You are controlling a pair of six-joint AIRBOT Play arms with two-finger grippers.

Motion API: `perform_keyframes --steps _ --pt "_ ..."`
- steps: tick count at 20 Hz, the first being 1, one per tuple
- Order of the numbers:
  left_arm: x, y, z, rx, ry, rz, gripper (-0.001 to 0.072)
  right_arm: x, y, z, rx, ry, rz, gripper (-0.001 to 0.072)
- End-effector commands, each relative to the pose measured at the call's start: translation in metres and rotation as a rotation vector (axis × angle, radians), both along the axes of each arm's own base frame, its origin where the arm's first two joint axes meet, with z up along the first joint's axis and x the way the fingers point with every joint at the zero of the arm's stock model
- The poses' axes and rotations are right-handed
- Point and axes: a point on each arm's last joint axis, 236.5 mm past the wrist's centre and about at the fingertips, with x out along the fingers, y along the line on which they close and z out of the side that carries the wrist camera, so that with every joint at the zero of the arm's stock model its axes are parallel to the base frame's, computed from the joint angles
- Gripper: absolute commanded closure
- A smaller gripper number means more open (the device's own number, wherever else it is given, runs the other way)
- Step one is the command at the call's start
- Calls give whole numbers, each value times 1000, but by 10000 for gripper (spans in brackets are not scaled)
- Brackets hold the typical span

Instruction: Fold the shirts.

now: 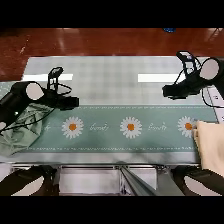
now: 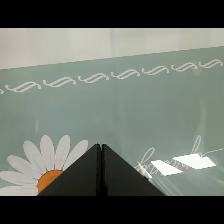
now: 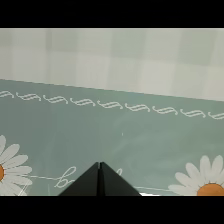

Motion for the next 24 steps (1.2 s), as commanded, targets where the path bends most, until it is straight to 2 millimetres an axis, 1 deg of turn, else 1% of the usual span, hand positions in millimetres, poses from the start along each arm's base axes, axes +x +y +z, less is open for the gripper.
perform_keyframes --steps 1,11,13,14,15,16,17,18,19,20,21,22,23,24 --pt "0 0 0 0 -2 0 686 0 0 0 0 1 0 689" --pt "1 0 0 1 -3 -1 686 1 0 0 1 -3 0 689" --pt "2 2 2 19 -24 -53 686 11 2 3 7 -46 -1 689" --pt "5 7 8 41 -39 -94 685 19 0 5 2 -84 -4 689" --pt "11 17 17 73 -54 -112 677 25 -3 7 -11 -109 -3 688" --pt "19 36 32 121 -71 -97 561 29 -5 9 -21 -128 -1 661" --pt "29 59 51 172 -90 -49 288 30 -10 9 -44 -134 0 446" --pt "35 86 69 234 -99 7 197 26 -16 7 -75 -114 5 297" --pt "37 120 88 323 -105 64 197 19 -22 4 -97 -80 5 295" --pt "35 154 103 410 -115 129 197 9 -24 1 -108 -35 4 301" --pt "32 186 114 479 -133 214 197 -1 -25 -2 -109 8 3 303" --pt "27 217 122 517 -153 322 197 -9 -20 -3 -90 41 4 303" --pt "21 240 121 507 -166 433 198 -13 -13 -3 -60 55 11 303" --pt "15 259 110 484 -156 528 198 -14 -4 -3 -21 57 19 303"
